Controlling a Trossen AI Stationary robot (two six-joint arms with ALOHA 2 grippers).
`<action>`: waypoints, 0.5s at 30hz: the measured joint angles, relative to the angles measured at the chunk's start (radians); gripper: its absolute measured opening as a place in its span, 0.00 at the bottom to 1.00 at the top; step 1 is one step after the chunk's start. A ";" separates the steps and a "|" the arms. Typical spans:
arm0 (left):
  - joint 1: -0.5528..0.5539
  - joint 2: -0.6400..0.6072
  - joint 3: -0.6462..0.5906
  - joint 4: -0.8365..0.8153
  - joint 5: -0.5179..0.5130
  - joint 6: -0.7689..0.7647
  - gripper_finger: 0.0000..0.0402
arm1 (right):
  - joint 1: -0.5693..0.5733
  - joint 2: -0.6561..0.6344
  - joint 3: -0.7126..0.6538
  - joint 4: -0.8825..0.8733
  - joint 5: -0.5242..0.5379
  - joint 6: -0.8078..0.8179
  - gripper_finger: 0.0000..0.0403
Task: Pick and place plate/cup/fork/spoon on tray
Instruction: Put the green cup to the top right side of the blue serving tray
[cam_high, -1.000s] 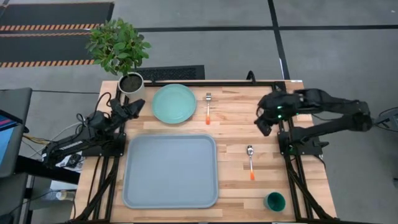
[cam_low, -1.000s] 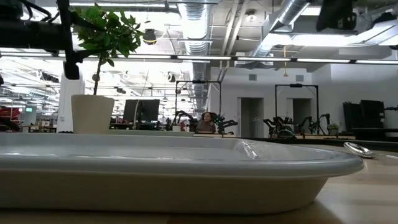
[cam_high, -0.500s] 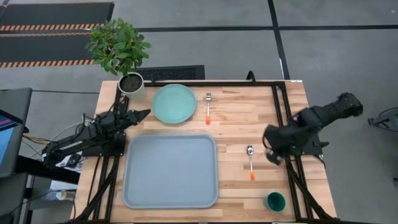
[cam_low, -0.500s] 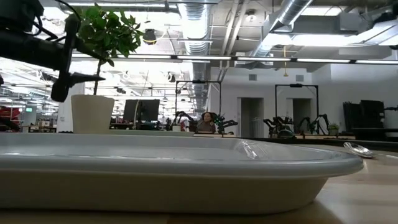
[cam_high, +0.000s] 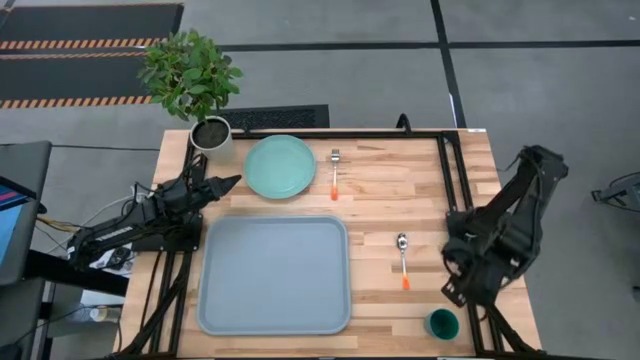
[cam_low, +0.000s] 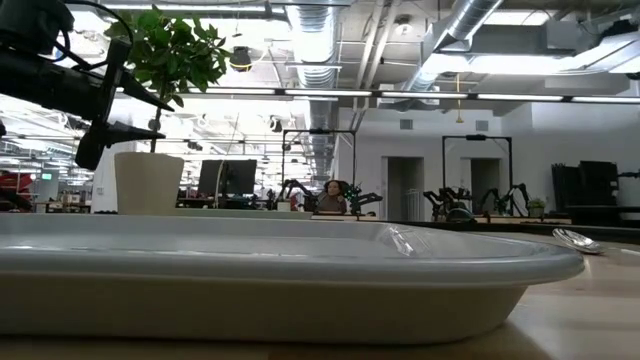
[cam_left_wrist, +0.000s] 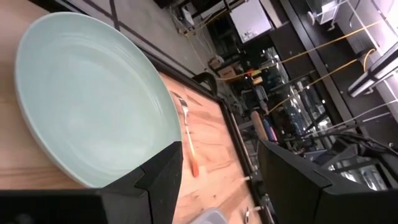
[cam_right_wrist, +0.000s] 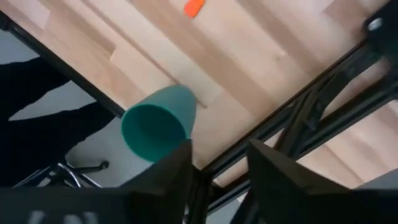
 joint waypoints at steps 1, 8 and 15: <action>0.000 0.000 0.000 0.000 0.000 0.000 0.49 | 0.012 0.013 0.000 0.015 0.000 0.011 0.53; 0.000 0.000 0.000 -0.001 -0.010 0.000 0.49 | 0.052 0.086 -0.031 0.174 0.057 -0.019 0.58; 0.000 0.000 0.000 -0.002 -0.010 0.001 0.49 | 0.069 0.108 -0.167 0.330 0.054 -0.030 0.55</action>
